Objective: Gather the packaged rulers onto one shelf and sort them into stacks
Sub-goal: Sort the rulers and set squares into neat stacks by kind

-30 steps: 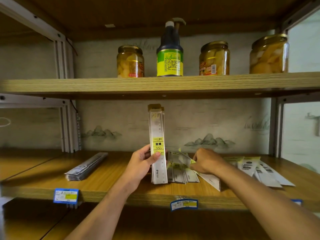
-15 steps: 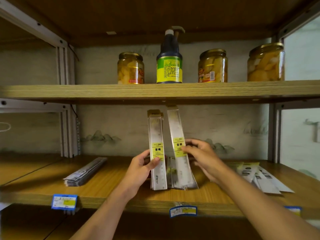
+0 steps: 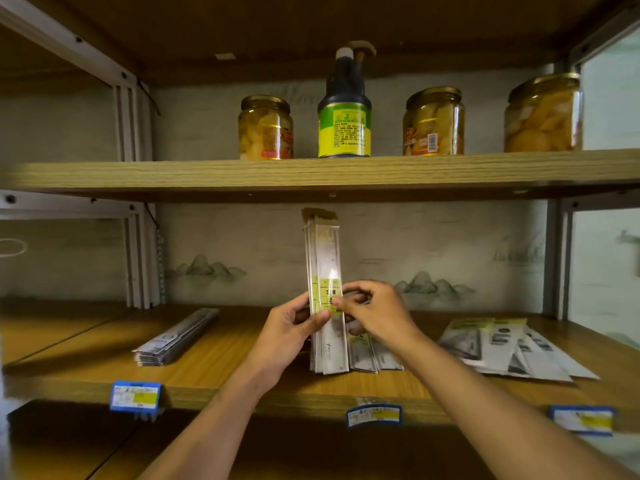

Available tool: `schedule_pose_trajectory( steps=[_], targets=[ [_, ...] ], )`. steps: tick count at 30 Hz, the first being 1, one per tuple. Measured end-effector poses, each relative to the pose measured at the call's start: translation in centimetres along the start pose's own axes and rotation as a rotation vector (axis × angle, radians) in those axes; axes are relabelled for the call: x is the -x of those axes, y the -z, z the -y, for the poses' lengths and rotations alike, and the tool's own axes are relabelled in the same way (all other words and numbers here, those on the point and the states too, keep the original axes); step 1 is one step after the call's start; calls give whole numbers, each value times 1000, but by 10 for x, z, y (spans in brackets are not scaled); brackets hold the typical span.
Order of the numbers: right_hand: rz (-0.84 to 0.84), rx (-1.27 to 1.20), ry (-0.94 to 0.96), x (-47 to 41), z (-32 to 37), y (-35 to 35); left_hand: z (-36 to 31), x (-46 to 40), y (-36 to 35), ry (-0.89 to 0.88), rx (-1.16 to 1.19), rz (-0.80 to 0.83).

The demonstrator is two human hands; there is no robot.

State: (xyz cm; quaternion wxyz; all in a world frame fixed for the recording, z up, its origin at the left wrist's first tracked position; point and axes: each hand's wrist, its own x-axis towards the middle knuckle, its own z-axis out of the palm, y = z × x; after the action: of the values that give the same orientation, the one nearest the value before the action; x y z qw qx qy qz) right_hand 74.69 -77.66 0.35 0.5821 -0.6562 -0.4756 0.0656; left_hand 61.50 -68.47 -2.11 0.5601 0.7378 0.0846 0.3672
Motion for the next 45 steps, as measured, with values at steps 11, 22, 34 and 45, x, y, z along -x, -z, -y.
schedule_pose_trajectory(
  steps=[11, 22, 34, 45],
  targets=[
    [37, 399, -139, -12, -26, 26, 3, -4, -1, 99, 32, -150],
    [160, 795, -257, -18, -37, 5, 5, -7, -2, 127, 10, -164],
    [337, 593, -474, -16, -15, 50, 8, -9, -1, 139, 4, -148],
    [-78, -43, -153, -4, -37, 49, 10, -9, 1, 138, 18, -152]
  ],
)
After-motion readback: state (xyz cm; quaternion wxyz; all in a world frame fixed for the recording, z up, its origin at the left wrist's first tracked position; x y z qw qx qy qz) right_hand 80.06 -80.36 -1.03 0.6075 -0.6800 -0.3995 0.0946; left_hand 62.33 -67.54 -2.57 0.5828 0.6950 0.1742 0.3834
